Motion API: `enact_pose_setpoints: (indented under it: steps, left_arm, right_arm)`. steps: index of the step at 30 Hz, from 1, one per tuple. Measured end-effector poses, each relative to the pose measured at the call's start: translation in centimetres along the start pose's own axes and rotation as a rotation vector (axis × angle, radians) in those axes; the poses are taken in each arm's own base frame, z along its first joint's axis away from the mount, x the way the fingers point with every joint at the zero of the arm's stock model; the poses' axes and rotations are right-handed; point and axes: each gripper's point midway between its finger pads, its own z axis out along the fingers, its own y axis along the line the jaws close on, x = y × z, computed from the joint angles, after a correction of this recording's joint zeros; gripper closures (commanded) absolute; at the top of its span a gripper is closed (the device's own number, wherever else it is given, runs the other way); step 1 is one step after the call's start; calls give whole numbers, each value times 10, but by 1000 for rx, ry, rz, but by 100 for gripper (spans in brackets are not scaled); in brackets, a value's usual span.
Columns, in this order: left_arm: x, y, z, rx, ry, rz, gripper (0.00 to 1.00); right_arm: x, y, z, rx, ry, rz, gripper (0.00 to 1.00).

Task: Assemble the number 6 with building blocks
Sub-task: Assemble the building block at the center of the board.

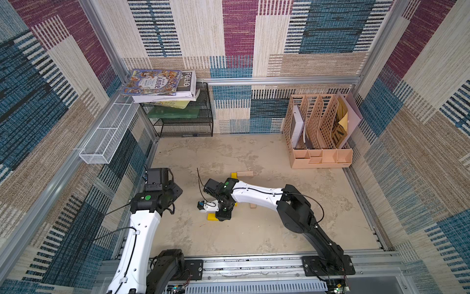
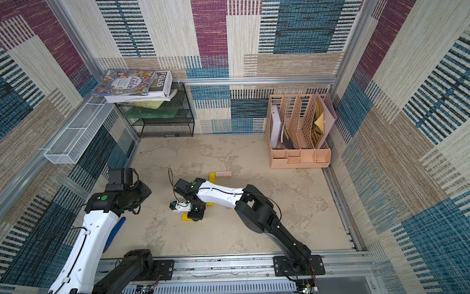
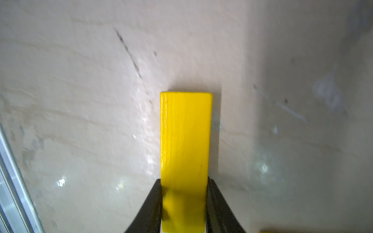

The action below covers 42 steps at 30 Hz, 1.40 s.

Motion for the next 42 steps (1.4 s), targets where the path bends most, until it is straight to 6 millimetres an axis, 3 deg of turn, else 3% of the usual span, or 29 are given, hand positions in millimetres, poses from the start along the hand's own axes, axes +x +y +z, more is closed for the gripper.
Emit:
enact_pose_setpoints:
  steps: [7, 12, 18, 32, 42]
  left_arm:
    - [7, -2, 8, 13, 35, -13, 58]
    - [8, -3, 9, 27, 35, -23, 58]
    - [10, -2, 10, 36, 29, -31, 58]
    - [10, -2, 10, 39, 29, -38, 58]
    - [11, -3, 12, 43, 29, -38, 58]
  right_arm:
    - [43, -2, -20, 17, 49, 21, 73]
    - [56, 0, -18, 25, 83, 17, 72]
    - [73, -19, -20, 59, 98, 62, 72]
    - [83, -21, -18, 62, 93, 67, 71]
    - [91, -23, -14, 83, 116, 68, 59]
